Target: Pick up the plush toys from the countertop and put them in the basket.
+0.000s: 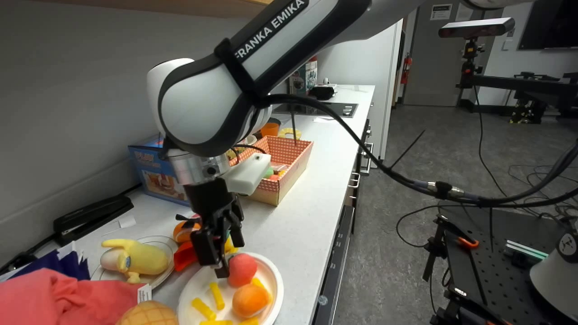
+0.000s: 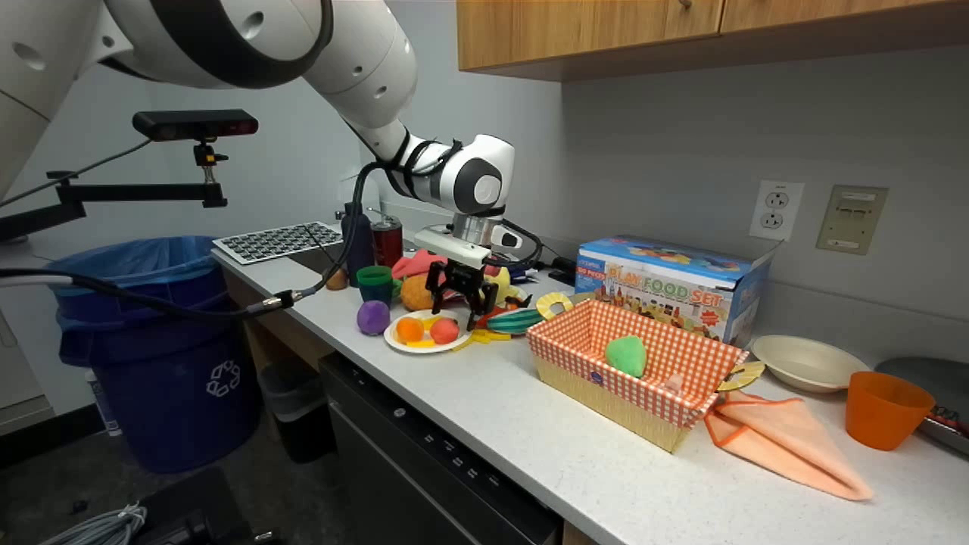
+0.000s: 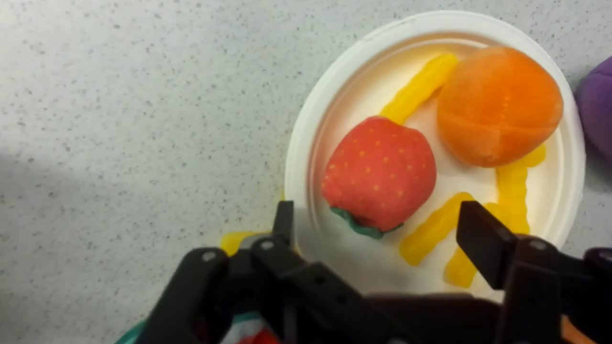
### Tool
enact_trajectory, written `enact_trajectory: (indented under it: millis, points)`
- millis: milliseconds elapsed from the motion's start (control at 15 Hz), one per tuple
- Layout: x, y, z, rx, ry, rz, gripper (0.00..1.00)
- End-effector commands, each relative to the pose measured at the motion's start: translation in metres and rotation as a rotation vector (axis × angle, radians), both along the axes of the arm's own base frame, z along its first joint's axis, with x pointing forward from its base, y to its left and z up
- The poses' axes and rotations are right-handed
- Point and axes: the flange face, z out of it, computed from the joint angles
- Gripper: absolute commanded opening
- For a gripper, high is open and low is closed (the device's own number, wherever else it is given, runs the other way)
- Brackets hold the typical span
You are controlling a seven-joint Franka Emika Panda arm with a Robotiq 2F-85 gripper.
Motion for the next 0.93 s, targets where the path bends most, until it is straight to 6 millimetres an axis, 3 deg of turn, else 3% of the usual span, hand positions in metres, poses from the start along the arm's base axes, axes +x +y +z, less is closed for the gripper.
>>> enact_trajectory:
  millis: [0, 467, 733, 800, 867]
  points:
    - [0.008, 0.008, -0.003, -0.026, 0.005, 0.013, 0.57]
    - [0.012, 0.0, 0.003, -0.036, -0.017, -0.029, 0.02]
    - [0.017, -0.006, 0.011, -0.037, -0.036, -0.063, 0.0]
    - [0.018, -0.008, 0.013, -0.04, -0.039, -0.067, 0.26]
    - [0.021, -0.01, 0.017, -0.048, -0.058, -0.071, 0.27]
